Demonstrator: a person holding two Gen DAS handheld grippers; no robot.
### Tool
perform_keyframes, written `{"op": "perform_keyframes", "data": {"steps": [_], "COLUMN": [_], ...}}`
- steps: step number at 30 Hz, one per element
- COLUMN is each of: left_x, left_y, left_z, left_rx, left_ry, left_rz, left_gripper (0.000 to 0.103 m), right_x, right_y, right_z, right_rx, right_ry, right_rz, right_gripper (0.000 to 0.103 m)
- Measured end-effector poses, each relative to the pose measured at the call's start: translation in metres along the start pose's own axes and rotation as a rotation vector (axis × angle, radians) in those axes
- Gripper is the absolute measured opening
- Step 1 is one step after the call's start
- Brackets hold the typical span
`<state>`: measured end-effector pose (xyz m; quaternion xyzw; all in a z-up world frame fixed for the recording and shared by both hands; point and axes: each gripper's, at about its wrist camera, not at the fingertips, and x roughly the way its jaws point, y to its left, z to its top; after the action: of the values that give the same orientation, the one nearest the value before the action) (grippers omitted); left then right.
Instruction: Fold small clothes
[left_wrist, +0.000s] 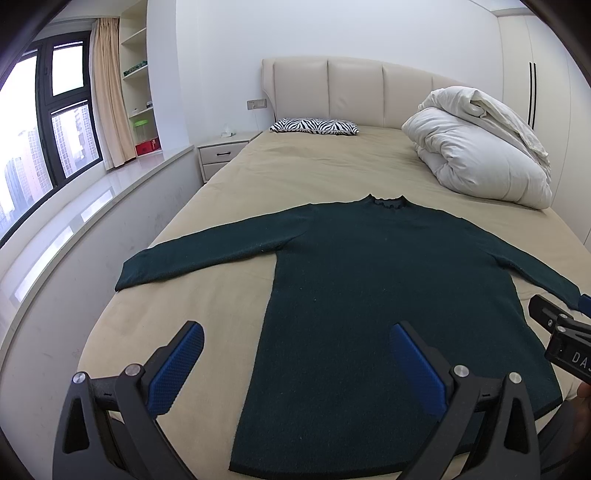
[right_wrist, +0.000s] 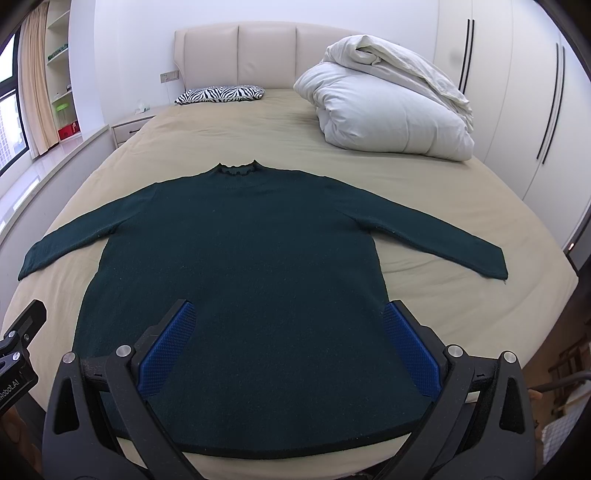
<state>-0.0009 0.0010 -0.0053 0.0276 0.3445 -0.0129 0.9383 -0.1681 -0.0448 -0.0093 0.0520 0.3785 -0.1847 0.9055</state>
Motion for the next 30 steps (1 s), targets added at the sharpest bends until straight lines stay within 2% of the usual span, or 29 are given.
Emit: {"op": "perform_keyframes", "data": {"steps": [30], "left_x": [0.0006], "left_y": [0.001], "left_z": [0.0001], "left_rx": [0.0], "left_ry": [0.003], "left_rz": [-0.001], "left_gripper": [0.103], "right_x": [0.0054], "right_y": [0.0027], "right_z": [0.0007], "right_rx": [-0.012], "right_ry": [0.015], "right_rz": [-0.002], "right_gripper": [0.103]}}
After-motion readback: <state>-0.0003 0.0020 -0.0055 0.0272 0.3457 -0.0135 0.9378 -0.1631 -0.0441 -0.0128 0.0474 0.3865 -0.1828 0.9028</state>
